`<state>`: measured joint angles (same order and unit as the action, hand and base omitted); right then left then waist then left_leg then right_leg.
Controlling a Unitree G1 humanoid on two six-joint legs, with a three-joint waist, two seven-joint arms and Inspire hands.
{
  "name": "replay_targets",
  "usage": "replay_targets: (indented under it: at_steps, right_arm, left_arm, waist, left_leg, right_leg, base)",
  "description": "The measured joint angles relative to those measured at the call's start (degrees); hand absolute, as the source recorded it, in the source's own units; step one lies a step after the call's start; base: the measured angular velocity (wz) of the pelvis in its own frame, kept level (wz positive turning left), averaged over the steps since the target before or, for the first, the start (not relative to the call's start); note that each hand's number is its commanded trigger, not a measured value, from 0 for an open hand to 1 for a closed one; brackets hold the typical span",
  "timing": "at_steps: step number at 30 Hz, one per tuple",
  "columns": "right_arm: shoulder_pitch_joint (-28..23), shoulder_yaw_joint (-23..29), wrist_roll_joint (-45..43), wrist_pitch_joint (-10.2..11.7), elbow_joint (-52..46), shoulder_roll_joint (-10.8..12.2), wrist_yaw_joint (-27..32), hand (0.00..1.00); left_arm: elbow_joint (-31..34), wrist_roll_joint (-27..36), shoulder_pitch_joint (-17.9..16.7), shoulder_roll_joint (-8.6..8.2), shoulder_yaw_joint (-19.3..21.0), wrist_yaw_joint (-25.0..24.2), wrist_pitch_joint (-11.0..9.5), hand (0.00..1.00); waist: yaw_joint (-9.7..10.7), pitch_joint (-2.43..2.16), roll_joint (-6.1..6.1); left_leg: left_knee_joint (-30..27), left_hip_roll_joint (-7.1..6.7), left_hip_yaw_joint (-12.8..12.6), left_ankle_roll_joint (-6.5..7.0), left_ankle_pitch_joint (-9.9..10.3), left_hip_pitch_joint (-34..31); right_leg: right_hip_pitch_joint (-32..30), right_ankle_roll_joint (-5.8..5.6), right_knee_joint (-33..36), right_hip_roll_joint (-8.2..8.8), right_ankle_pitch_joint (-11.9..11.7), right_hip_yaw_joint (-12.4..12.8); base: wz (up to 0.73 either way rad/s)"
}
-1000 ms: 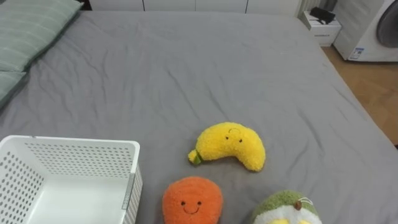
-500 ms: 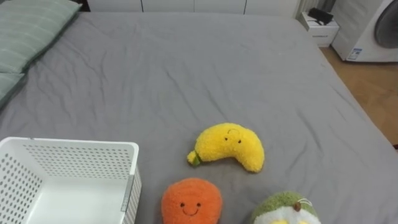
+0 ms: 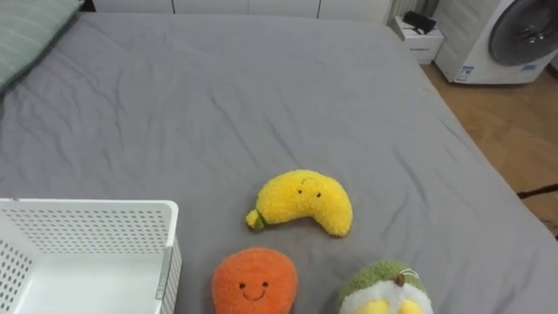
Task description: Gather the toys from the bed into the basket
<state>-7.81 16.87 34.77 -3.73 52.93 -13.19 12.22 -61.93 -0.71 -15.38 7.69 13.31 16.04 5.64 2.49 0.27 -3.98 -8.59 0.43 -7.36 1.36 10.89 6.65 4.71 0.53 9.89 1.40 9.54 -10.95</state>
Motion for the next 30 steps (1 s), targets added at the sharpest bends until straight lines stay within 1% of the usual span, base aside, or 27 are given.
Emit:
replay_targets:
  at_steps: [2, 4, 6, 10, 12, 15, 17, 19, 21, 25, 28, 30]
  right_arm:
    - [-0.19, 0.16, -1.43, 0.05, -5.48, 0.01, 1.34, 0.00]
    - [-0.20, 0.16, -1.87, 0.33, -14.23, 0.00, 2.97, 0.00]
    - [0.18, 0.13, -3.06, 1.21, -18.04, -0.03, 4.12, 0.00]
    - [1.12, -0.49, -9.54, 1.32, -23.96, -0.03, 5.72, 0.00]
    - [0.75, -1.33, -12.53, 1.33, -26.33, -0.02, 5.96, 0.00]
    - [0.15, -2.84, -14.40, 1.33, -31.14, 0.00, 5.74, 0.00]
    - [0.25, -3.89, -15.60, 1.33, -33.15, -0.03, 5.11, 0.00]
    - [0.24, -5.66, -19.83, 1.33, -35.35, -0.04, 3.15, 0.00]
    - [0.25, -7.02, -21.68, 1.31, -36.41, -0.04, 1.63, 0.00]
    - [-0.24, -9.46, -22.09, 1.07, -37.88, -0.03, -2.40, 0.00]
    - [-0.23, -10.15, -23.35, 1.00, -37.64, -0.03, -5.06, 0.00]
    - [-0.23, -10.34, -24.04, 0.92, -36.72, -0.04, -7.58, 0.00]
  left_arm:
    - [0.02, -0.02, -0.21, -0.01, 0.00, -0.12, -0.53, 0.00]
    - [0.04, 0.01, -0.53, 0.04, -0.01, -0.53, -0.92, 0.00]
    - [0.05, 0.00, -0.50, 0.07, -0.06, -0.61, -0.92, 0.00]
    - [1.18, -0.12, -1.07, 0.08, -1.23, -0.83, -0.89, 0.00]
    - [1.51, -0.10, -1.19, 0.16, -1.09, -0.84, -0.90, 0.00]
    - [1.52, -0.07, -0.83, 0.09, -1.10, -0.86, -0.90, 0.00]
    - [1.51, 0.17, -0.74, 0.09, -1.30, -0.91, -0.90, 0.00]
    - [1.51, 0.13, -0.76, 0.05, -1.88, -1.07, -0.90, 0.00]
    - [1.53, 0.06, -0.77, 0.06, -2.23, -1.26, -0.90, 0.00]
    - [1.60, -0.02, -0.88, 0.06, -2.27, -1.59, -0.75, 0.00]
    - [2.46, -0.35, -1.13, 0.05, -2.29, -1.76, -0.65, 0.00]
    - [2.64, -1.76, -1.06, 0.06, -2.27, -1.83, -0.53, 0.00]
  waist:
    - [0.05, -0.14, -0.14]
    - [-0.15, -0.15, 0.05]
    - [-0.25, -0.21, 0.15]
    - [-0.66, -0.39, 0.19]
    - [-1.01, -0.29, 0.04]
    - [-1.27, -0.24, 0.15]
    - [-1.34, -0.25, 0.16]
    - [-1.41, -0.25, 0.18]
    - [-1.46, -0.29, 0.16]
    - [-1.53, -0.32, 0.24]
    - [-1.65, -0.34, 0.32]
    - [-1.56, -0.34, 0.31]
  left_leg:
    - [0.15, -0.12, -0.22, -0.01, -0.02, 0.05]
    - [0.26, -0.09, -0.49, -0.02, -0.04, -0.35]
    - [0.26, -0.10, -0.48, -0.02, -0.04, -0.51]
    - [0.25, -0.08, -0.45, -0.03, -0.04, -0.95]
    - [0.26, -0.08, -0.52, -0.06, -0.06, -0.99]
    - [0.26, 0.05, -0.50, -0.06, -0.06, -1.12]
    - [0.25, 0.03, -0.51, -0.07, -0.06, -1.08]
    - [0.25, 0.17, -0.51, -0.07, -0.06, -1.11]
    - [0.25, 0.18, -0.52, -0.07, -0.06, -1.24]
    - [0.24, 0.25, -0.56, -0.06, -0.06, -1.53]
    - [0.23, 0.26, -0.48, -0.06, -0.06, -1.54]
    - [0.14, 0.22, -0.24, -0.06, -0.06, -1.53]
  right_leg:
    - [-0.15, 0.00, 0.00, -0.09, 0.00, 0.09]
    - [-0.76, 0.03, 0.00, -0.28, -0.13, 0.62]
    - [-0.91, 0.03, -0.08, -0.30, -0.14, 0.59]
    - [-1.14, 0.03, -0.17, -0.32, -0.14, 0.47]
    - [-0.93, 0.07, -0.08, -0.33, -0.21, 0.23]
    - [-0.82, 0.08, -0.05, -0.31, -0.21, 0.12]
    - [-0.94, 0.07, -0.08, -0.29, -0.21, 0.12]
    - [-1.14, 0.07, -0.12, -0.28, -0.21, 0.11]
    - [-1.37, 0.07, -0.11, -0.20, -0.21, 0.12]
    - [-1.66, 0.09, 0.02, 0.05, -0.28, 0.04]
    - [-1.48, 0.09, 0.01, 0.14, -0.28, -0.10]
    - [-1.11, 0.09, -0.02, 0.21, -0.28, -0.33]
  base:
    - [-0.04]
    - [-0.10]
    - [0.00]
    - [0.01]
    - [0.04]
    - [0.00]
    - [0.00]
    - [0.00]
    - [0.00]
    - [0.00]
    - [0.00]
    - [0.05]
